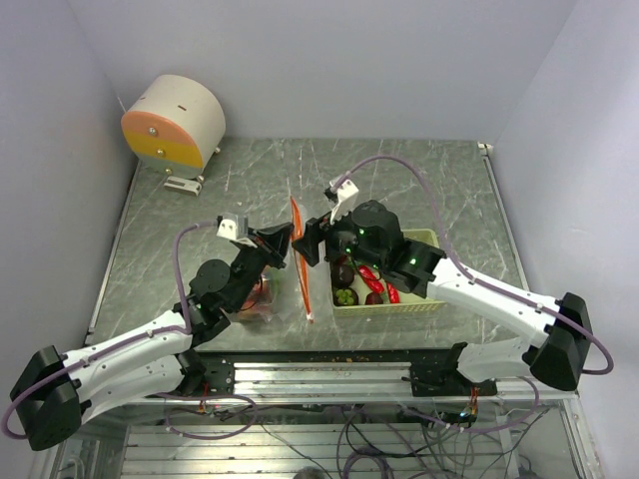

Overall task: Place the food in the zip-top bag and seal the zipper
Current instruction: Open the zipper of the food storage bag, then pick up the fake vegetable from the bin.

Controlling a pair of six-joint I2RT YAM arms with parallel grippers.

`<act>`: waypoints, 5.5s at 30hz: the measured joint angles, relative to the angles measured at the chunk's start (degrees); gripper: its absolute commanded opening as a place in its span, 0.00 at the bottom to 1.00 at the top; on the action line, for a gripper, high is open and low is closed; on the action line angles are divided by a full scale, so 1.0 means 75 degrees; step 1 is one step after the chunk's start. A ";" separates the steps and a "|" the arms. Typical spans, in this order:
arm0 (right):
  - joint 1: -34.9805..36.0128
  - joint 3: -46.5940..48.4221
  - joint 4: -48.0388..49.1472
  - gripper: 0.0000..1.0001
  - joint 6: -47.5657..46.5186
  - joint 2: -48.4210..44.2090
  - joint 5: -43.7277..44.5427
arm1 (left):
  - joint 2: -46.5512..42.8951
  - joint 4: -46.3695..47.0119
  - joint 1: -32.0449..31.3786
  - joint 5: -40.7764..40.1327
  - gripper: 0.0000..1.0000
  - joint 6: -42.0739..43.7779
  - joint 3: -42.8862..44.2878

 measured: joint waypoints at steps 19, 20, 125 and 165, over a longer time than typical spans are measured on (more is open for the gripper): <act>0.0020 0.0108 -0.0338 0.00 0.0175 0.0245 0.1562 | -0.0708 -0.0781 0.0012 -0.0055 0.40 0.0259 0.0000; 0.0020 0.0108 -0.0338 0.00 0.0178 0.0221 0.1550 | -0.0705 -0.0816 0.0015 0.0006 0.47 0.0245 0.0006; 0.0245 -0.1486 -0.1527 0.87 0.0638 -0.3089 0.2605 | 0.1102 -0.4957 0.0020 -0.1029 0.07 0.0717 0.2025; -0.0778 -0.2436 -0.1300 0.11 0.1513 0.0627 0.0294 | 0.0901 -0.4905 0.0020 -0.1142 0.07 0.0772 0.2139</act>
